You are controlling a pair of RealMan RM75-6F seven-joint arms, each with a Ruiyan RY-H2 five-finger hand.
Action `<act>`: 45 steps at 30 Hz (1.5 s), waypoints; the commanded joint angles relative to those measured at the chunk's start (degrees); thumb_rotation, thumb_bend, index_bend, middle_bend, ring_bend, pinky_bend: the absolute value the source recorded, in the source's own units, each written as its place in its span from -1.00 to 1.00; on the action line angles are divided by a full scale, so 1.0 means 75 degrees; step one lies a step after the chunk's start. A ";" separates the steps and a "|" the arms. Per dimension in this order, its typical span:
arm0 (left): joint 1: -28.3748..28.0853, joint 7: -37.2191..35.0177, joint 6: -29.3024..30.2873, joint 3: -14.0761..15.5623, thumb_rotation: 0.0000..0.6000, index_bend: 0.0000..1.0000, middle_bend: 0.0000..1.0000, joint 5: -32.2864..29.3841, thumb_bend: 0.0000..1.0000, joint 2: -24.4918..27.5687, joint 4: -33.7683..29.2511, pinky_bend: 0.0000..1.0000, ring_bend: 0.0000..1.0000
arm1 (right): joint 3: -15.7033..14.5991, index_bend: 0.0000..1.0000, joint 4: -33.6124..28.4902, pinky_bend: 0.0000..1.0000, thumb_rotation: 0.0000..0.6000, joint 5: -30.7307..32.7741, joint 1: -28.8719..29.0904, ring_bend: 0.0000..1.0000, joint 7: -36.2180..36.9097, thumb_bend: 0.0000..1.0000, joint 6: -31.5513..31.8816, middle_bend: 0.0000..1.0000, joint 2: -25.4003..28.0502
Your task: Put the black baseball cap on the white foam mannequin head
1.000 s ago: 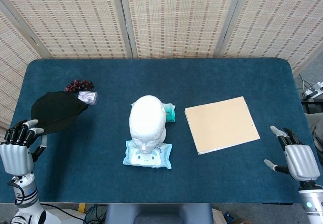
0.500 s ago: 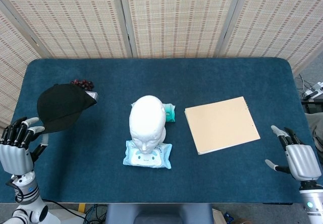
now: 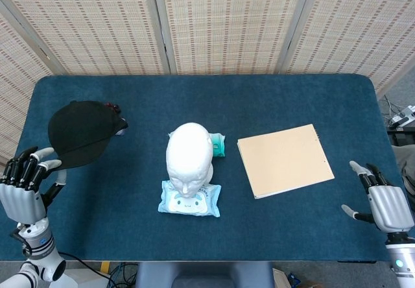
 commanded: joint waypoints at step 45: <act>-0.1843 0.2692 -0.1371 -0.0480 1.00 0.76 -0.11 0.1435 -0.25 0.0254 -0.2566 -0.12 -0.33 | 0.0057 -0.88 0.0097 -0.23 1.00 0.0040 -0.0079 -0.77 0.0541 -1.00 0.0070 -0.53 0.0162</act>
